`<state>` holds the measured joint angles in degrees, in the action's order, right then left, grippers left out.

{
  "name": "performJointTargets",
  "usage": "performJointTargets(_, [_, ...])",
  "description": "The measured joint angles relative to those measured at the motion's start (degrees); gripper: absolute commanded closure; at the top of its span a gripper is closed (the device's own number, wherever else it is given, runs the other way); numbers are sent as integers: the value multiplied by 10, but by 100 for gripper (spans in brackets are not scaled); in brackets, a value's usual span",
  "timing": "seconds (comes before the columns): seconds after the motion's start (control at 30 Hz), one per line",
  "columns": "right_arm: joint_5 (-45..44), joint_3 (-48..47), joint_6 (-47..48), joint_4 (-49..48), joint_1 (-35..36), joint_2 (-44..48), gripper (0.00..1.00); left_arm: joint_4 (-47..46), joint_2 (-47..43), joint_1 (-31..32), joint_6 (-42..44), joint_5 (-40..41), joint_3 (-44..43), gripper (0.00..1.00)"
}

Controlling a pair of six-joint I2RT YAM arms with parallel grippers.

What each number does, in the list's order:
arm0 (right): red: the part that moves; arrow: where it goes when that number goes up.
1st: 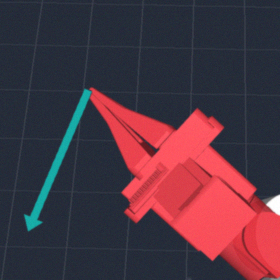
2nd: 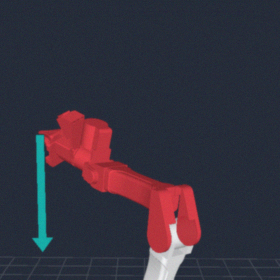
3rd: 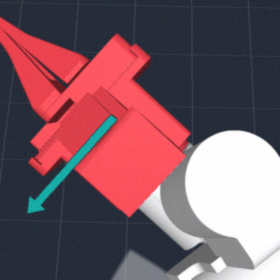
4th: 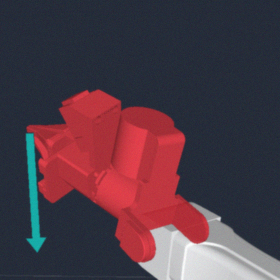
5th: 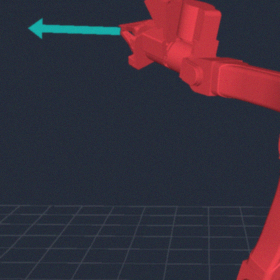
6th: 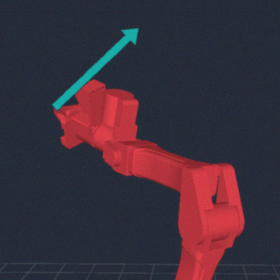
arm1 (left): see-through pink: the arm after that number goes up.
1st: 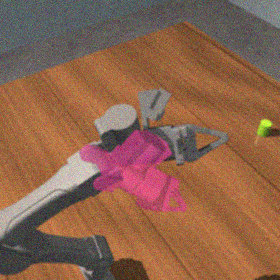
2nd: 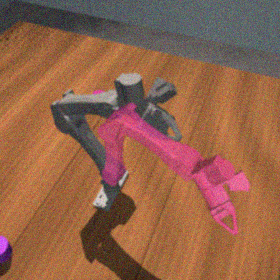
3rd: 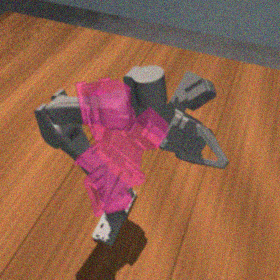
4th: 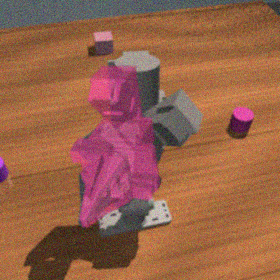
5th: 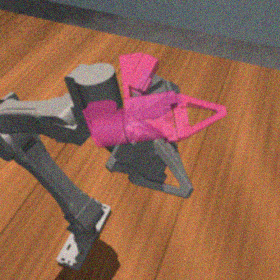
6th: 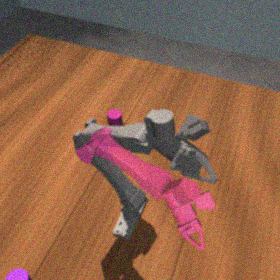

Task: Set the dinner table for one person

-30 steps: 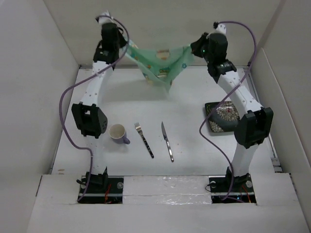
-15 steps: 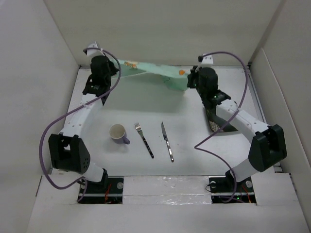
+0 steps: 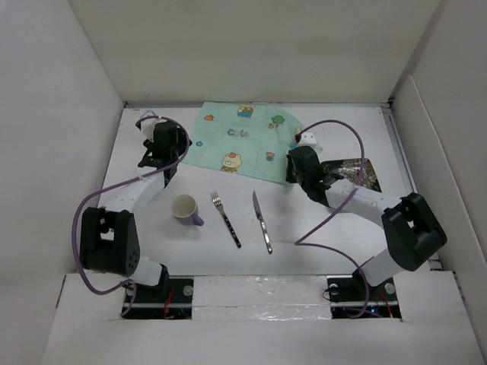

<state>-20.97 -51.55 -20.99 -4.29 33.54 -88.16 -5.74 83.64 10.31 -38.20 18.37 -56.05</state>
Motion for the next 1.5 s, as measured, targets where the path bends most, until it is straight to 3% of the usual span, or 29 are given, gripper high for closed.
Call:
performJointTargets(0.03, [-4, 0, -7, 8, 2, 2, 54, -4, 1, -3, -1, -2, -3, 45])
performJointTargets(0.13, [-9, 0, -24, 20, -3, 12, 43, 13, 50, -9, 3, -4, -45, 50])
performJointTargets(0.33, [-9, 18, -60, 34, -46, 64, 43, 59, 187, -18, 29, -3, -128, 51])
performJointTargets(0.4, [-3, 31, -72, 33, -68, 79, 49, 79, 221, -23, 36, -12, -142, 51])
performJointTargets(0.47, [13, 40, -81, 33, -87, 79, 64, 96, 249, -35, 40, -27, -156, 50])
performJointTargets(0.57, [35, 54, -95, 28, -106, 60, 70, 108, 269, -63, 44, -58, -161, 49])
performJointTargets(0.7, [63, 77, -109, 22, -108, 39, 57, 110, 271, -89, 49, -90, -162, 49])
performJointTargets(0.83, [89, 85, -119, 12, -120, 26, 35, 113, 279, -86, 54, -112, -172, 49])
performJointTargets(1.0, [120, 85, -129, -18, -144, 2, 34, 113, 291, -82, 63, -141, -185, 47])
performJointTargets(1.1, [134, 85, -136, -27, -152, -12, 38, 119, 307, -80, 73, -155, -207, 49])
performJointTargets(1.2, [143, 85, -140, -27, -155, -16, 39, 133, 331, -75, 86, -155, -244, 60])
performJointTargets(1.23, [145, 85, -140, -29, -155, -16, 39, 133, 336, -74, 89, -153, -250, 78])
performJointTargets(1.3, [148, 85, -142, -33, -155, -16, 39, 135, 340, -71, 97, -149, -253, 98])
performJointTargets(1.5, [153, 62, -149, -34, -157, -28, 40, 144, 342, -65, 98, -124, -252, 100])
